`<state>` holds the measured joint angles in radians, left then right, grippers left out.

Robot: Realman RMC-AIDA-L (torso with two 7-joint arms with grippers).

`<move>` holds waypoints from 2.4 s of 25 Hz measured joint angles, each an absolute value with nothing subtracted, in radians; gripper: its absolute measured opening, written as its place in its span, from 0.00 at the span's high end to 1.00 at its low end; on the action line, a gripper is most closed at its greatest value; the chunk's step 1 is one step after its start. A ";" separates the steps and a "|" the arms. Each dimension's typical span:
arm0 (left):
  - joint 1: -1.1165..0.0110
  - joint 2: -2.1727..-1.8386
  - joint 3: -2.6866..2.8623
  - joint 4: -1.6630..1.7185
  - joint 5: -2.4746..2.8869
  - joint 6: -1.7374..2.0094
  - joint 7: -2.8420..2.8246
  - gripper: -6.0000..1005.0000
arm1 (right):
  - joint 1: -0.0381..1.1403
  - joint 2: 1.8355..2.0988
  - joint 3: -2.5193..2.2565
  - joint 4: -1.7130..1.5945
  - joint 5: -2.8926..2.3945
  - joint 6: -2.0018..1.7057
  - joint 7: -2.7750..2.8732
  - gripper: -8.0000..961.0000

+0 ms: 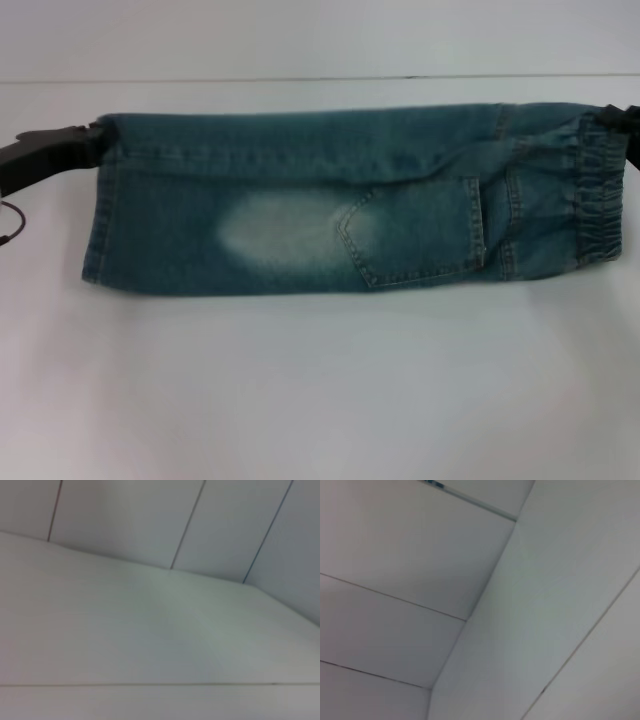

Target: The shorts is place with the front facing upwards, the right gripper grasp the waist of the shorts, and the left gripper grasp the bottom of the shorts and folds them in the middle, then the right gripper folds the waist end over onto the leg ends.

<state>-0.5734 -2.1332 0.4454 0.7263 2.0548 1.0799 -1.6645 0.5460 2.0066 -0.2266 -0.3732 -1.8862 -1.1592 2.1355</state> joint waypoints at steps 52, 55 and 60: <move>-0.466 -2.169 0.616 0.776 1.919 1.303 -1.596 0.37 | 0.472 2.040 -0.506 -0.537 -1.962 -1.072 1.964 0.06; -0.466 -2.169 0.617 0.776 1.919 1.307 -1.595 0.37 | 0.488 2.042 -0.537 -0.518 -1.963 -1.039 1.966 0.07; -0.470 -2.170 0.618 0.778 1.916 1.312 -1.595 0.37 | 0.490 2.042 -0.559 -0.519 -1.975 -1.043 2.006 0.08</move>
<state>-0.4698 -2.1698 0.6181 0.7777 1.9164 1.3117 -1.5953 0.4902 2.0421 -0.5589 -0.5191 -1.9747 -1.0426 2.0063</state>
